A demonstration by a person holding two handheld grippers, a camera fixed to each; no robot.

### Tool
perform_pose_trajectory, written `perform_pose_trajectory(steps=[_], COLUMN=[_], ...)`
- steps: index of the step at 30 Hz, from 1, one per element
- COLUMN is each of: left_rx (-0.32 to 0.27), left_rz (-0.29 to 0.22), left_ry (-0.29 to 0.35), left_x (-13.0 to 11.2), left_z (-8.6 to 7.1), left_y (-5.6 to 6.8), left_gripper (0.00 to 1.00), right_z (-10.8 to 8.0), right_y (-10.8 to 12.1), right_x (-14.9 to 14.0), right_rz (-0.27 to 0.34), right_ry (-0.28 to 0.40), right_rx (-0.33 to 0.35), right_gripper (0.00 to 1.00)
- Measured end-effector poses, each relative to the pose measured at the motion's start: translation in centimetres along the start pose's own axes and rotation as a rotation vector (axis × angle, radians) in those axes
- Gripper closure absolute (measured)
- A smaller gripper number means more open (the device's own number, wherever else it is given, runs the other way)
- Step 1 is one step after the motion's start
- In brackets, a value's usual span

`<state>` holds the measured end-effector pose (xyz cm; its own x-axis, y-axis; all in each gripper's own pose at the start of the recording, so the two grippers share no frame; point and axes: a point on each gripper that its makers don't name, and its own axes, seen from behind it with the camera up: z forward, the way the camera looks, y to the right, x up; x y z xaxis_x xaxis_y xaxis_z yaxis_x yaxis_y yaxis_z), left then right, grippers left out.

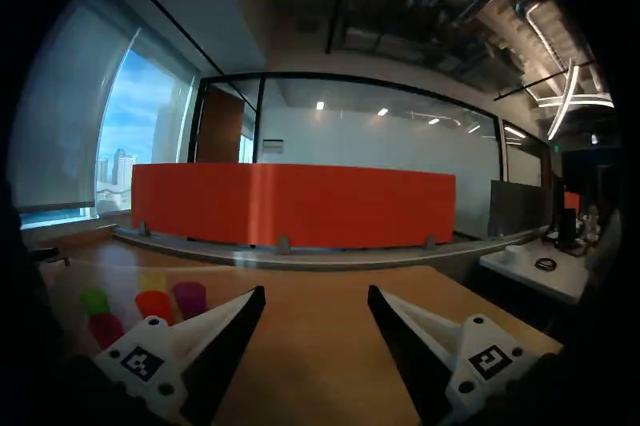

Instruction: Pour water

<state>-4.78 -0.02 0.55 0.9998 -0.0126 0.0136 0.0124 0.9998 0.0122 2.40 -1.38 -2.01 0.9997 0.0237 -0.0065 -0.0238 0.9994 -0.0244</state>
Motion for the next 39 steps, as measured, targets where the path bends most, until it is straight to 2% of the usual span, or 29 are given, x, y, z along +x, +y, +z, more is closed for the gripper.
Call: perform_pose_trajectory(steps=[12,15,30,39], left_rx=[-0.001,-0.001,-0.001,-0.001], left_rz=[0.002,0.002,0.002,0.002], left_ry=[-0.002,-0.002,-0.002,-0.002], left_x=[0.0,0.0,0.1,0.1], left_z=[0.0,0.0,0.0,0.1], left_y=[0.0,0.0,0.0,0.0], left_gripper=[0.01,0.01,0.01,0.01], right_z=[-0.3,0.0,2.5,2.8], right_y=[0.4,1.0,1.6,1.4], right_x=[-0.2,-0.3,-3.1,-5.3], right_rz=[-0.003,0.006,-0.011,0.008], right_ry=[0.03,0.039,0.058,0.05], right_rx=[0.003,-0.014,-0.007,0.006], right_gripper=[0.01,0.01,0.01,0.01])
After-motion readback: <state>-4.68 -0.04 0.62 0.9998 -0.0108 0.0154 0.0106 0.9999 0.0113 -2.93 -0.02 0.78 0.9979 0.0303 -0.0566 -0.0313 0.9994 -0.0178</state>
